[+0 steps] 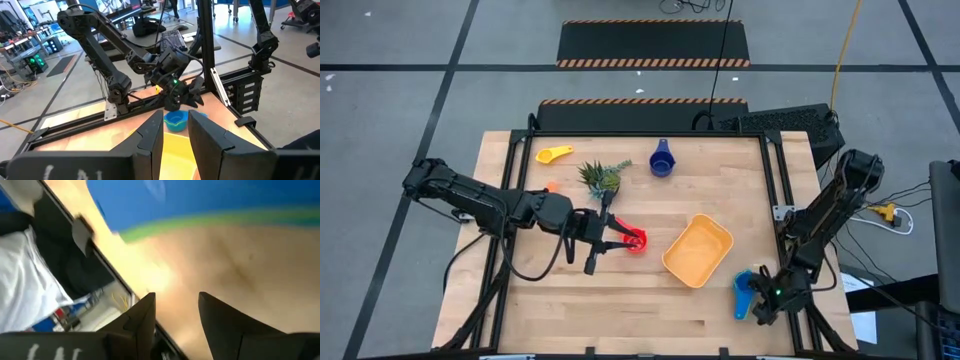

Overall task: Nest measuring cups in basket
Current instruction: Stack the measuring cups on the red measuring cup

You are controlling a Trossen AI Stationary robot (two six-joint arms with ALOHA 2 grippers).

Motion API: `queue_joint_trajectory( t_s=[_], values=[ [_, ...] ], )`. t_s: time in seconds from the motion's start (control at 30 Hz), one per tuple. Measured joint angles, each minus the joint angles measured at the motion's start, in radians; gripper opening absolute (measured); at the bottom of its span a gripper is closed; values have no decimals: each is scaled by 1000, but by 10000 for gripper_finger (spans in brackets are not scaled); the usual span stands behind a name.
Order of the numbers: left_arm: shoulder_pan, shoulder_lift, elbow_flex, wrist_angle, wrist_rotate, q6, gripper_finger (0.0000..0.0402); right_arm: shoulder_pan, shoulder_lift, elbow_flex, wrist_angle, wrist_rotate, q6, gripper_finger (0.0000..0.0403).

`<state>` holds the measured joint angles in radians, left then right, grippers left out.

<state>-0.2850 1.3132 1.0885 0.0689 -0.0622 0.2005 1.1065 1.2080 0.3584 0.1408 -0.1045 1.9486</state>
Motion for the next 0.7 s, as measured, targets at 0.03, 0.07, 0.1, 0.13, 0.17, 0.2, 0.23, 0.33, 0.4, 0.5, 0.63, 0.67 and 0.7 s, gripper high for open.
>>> queue_joint_trajectory(
  t_s=[0.03, 0.07, 0.1, 0.13, 0.17, 0.2, 0.23, 0.33, 0.4, 0.5, 0.63, 0.67, 0.7],
  values=[
    [0, 0, 0, 0, 0, 0, 93, 0, -8, 0, -3, -15, 3, 144],
    [0, 0, 0, 0, 0, 0, 93, 0, -17, 0, -6, -28, 4, 143],
    [-1, 0, 0, -1, 0, 0, 93, 0, -28, 0, -14, -40, 10, 143],
    [-2, 0, 0, -3, 0, 0, 93, 0, -42, 0, -21, -46, 15, 143],
    [-3, 0, 0, -8, 0, 0, 93, -1, -55, 0, -32, -48, 17, 143],
    [-4, 0, 0, -12, 0, 0, 93, 0, -71, 0, -39, -45, 19, 143],
    [-4, 0, 0, -15, 0, 0, 93, 0, -84, 0, -49, -36, 22, 143],
    [-7, 0, 0, -15, 0, 0, 93, -9, -114, 0, -66, -9, 26, 137],
    [-7, 0, 0, -15, 0, 0, 93, -21, -127, 5, -82, 1, -12, 130],
    [-7, 0, 0, -15, 0, 0, 93, -52, -152, 10, -174, -6, -71, 118],
    [-7, 0, 0, -16, 0, 0, 93, -92, -234, 59, -366, -30, -152, 110],
    [-7, 0, 0, -16, 0, -1, 93, -101, -259, 72, -416, -27, -165, 110],
    [-7, 0, 0, -17, 0, -2, 93, -108, -284, 92, -471, -26, -171, 110]
  ],
)
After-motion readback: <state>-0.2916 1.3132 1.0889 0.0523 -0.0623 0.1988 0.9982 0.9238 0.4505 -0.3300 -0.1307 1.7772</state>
